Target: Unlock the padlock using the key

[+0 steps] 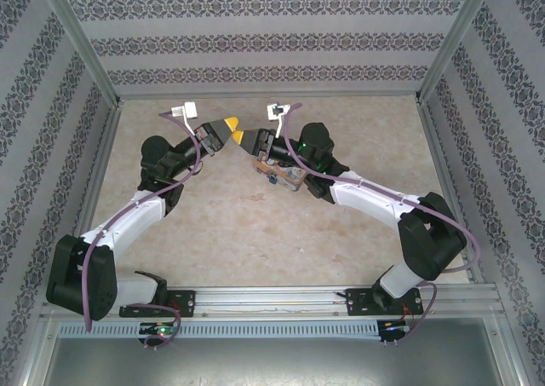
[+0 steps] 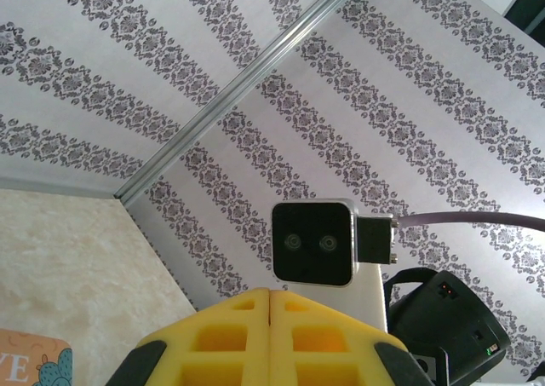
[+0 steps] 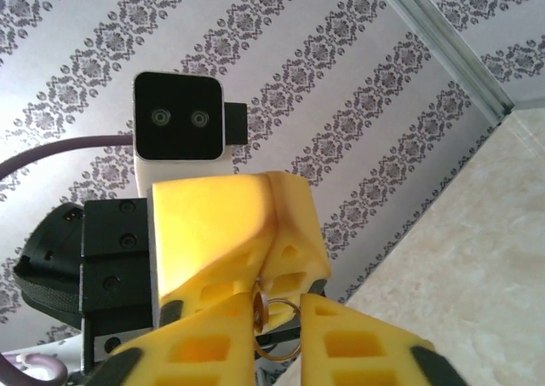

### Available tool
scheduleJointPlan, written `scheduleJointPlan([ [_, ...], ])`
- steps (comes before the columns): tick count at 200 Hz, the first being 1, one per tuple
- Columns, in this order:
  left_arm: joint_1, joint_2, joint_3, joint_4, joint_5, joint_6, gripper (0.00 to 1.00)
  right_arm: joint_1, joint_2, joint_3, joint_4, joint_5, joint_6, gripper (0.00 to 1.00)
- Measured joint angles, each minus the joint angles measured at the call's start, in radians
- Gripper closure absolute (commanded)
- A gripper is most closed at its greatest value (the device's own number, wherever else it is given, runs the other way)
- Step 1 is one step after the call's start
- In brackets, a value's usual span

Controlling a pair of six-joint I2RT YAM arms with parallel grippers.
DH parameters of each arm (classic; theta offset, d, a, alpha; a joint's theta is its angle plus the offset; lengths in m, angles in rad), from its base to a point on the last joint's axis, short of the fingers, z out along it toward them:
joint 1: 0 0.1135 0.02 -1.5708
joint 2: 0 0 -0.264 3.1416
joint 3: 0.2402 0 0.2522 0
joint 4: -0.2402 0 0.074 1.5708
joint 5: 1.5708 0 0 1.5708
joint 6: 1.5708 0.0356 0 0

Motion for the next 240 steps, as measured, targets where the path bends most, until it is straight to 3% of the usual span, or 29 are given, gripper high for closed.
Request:
scheduleJointPlan([
  [12, 0.001, 0.0, 0.0, 0.0, -0.004, -0.001, 1.0, 0.0, 0.001, 0.001, 0.004, -0.004, 0.004, 1.0],
  [37, 0.006, 0.0, 0.0, 0.006, -0.003, -0.002, 1.0, 0.004, 0.001, 0.003, 0.007, -0.002, 0.012, 1.0],
  [104, 0.014, -0.029, -0.011, 0.003, -0.004, 0.012, 0.53, 0.004, -0.045, -0.023, -0.105, 0.029, -0.055, 1.0],
  [153, 0.072, -0.102, -0.026, -0.026, -0.012, 0.039, 0.36, 0.003, -0.174, -0.064, -0.343, 0.094, -0.212, 1.0],
  [184, 0.084, -0.153, -0.038, -0.173, -0.025, 0.141, 0.35, -0.021, -0.256, -0.103, -0.495, 0.154, -0.322, 1.0],
  [240, 0.085, -0.196, -0.03, -0.634, -0.098, 0.456, 0.33, -0.152, -0.293, -0.17, -0.716, 0.185, -0.386, 1.0],
])
